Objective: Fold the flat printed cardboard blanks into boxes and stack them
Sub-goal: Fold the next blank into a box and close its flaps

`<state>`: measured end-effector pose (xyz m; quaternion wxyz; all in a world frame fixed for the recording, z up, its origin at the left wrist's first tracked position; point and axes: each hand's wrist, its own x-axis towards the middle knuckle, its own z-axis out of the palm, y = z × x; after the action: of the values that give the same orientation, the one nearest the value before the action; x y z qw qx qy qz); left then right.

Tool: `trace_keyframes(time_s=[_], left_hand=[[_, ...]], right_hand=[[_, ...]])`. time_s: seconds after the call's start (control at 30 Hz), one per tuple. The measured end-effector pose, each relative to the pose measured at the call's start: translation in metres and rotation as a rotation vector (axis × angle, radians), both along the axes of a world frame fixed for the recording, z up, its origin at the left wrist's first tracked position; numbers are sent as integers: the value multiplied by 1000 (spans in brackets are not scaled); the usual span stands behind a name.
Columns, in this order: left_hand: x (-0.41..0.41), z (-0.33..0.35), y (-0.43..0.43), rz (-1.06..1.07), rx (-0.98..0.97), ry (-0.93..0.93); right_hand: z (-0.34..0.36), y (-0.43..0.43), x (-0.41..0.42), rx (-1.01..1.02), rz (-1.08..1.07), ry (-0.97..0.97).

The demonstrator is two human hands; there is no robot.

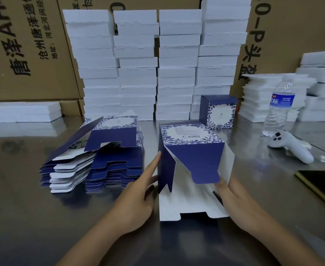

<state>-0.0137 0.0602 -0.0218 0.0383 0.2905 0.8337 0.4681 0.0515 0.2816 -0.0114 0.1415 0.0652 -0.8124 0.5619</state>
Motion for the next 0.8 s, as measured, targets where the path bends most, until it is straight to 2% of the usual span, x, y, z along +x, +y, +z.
trace_keyframes(time_s=[0.17, 0.43, 0.57, 0.7, 0.8], left_hand=[[0, 2, 2, -83, 157, -49], [5, 11, 4, 77, 288, -18], [9, 12, 9, 128, 325, -17], [8, 9, 10, 134, 250, -26], [6, 7, 11, 201, 287, -93]], right_hand=[[2, 3, 6, -43, -9, -52], [3, -3, 9, -152, 12, -255], [1, -1, 5, -196, -173, -202], [-1, 6, 0, -180, -133, -188], [1, 5, -1, -194, -100, -69]])
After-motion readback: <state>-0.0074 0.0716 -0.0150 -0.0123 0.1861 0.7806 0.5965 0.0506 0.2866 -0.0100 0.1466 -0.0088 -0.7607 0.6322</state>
